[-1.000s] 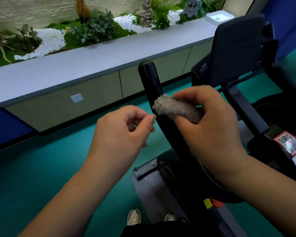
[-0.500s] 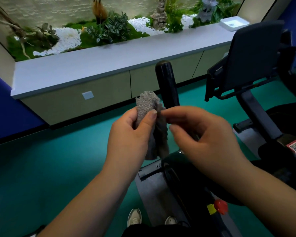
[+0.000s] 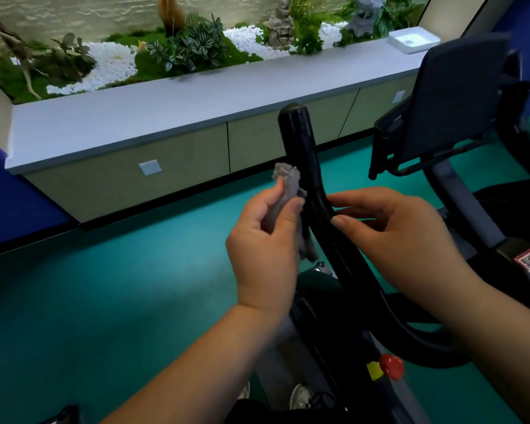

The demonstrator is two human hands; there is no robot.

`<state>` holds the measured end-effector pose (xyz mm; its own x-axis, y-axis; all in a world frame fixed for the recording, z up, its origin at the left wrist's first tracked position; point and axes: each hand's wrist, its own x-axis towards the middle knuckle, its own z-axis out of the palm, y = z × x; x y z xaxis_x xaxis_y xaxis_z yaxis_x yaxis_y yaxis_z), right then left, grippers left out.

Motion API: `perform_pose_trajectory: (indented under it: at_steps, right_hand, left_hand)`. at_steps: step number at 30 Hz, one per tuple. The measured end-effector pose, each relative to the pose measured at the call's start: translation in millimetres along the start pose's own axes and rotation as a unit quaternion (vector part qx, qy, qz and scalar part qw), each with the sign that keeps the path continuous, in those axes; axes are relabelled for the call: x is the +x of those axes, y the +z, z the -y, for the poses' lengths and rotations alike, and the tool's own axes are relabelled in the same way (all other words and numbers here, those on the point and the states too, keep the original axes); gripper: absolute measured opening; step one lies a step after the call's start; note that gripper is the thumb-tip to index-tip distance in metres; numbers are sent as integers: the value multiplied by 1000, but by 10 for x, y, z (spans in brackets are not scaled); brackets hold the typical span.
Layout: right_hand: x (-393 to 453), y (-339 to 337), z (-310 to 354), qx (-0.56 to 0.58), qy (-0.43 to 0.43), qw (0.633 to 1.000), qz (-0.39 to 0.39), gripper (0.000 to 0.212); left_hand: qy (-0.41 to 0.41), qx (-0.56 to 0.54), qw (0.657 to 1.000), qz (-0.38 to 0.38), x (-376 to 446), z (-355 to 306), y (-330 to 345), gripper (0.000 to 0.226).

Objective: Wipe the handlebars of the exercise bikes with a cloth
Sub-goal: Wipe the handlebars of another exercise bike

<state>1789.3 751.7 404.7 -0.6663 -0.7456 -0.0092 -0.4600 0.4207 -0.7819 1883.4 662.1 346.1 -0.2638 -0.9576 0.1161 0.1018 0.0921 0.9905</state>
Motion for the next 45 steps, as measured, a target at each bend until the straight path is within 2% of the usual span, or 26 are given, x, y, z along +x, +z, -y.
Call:
perform_pose_trajectory:
  at_steps: [4,8,15,19,21,27,33,40,45]
  right_hand:
    - [13,8,-12,24,4,1000,0,29]
    - [37,1,-20,41,19,999,4,32]
    - [66,-7,-43,83,28,996,20,29]
    - [91,-19,-43,92,31,995,30,29]
    - [101,-23,-48,89,34,995,29,29]
    - [101,-9,-64,103,38,994,30,29]
    - [114,-1,-78,102,43,994,24,29]
    - [102,-10,-74,93,36,995,30,31]
    - [103,-17,-63,82,33,996,29,30]
  left_hand:
    - [18,-44,999,1,21,-66,72,21]
    - [-26,-75,997,-6,174,-69,119,36]
    - [-42,-80,996,24,-151,55,72,28]
    - [-62,-96,993,-21,320,-17,165,20]
    - [-65,-112,991,-18,486,-35,200,17]
    - [-52,-79,995,8,-81,43,98,24]
    - [-25,-100,995,-17,572,-129,217,15]
    - [-60,-73,995,19,-77,126,105,18]
    - [-35,-77,996,-3,582,-169,221,11]
